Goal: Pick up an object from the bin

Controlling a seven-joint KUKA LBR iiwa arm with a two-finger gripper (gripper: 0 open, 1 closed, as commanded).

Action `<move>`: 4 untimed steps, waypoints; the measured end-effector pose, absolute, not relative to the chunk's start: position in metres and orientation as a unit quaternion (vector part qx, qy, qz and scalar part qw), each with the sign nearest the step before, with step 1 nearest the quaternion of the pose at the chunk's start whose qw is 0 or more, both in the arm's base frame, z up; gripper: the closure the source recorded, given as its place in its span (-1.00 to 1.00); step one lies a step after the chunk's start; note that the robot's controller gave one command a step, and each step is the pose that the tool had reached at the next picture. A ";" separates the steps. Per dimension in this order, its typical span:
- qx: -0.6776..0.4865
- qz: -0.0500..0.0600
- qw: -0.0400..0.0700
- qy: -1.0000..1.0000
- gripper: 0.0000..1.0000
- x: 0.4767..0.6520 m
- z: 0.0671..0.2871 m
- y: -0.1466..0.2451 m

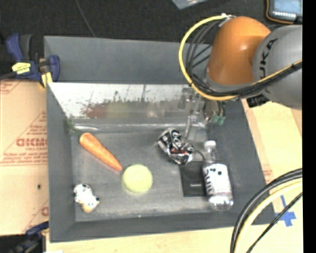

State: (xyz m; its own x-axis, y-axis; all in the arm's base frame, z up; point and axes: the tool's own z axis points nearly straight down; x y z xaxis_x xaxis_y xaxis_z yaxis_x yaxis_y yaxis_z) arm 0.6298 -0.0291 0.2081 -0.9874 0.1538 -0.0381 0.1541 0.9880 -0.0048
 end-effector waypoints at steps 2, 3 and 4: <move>0.014 -0.004 0.022 1.000 -1.00 0.623 0.142 -0.026; -0.008 -0.004 0.019 1.000 -1.00 0.612 0.111 -0.049; 0.011 -0.004 0.026 1.000 1.00 0.625 0.086 -0.055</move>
Offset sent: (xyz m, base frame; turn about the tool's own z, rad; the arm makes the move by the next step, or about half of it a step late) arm -0.0165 -0.0195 -0.0983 -0.1918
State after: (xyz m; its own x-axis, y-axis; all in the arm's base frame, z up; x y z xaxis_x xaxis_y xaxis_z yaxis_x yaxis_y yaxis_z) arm 0.6247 -0.0549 0.0859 -0.9984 0.0221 -0.0527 0.0226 0.9997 -0.0082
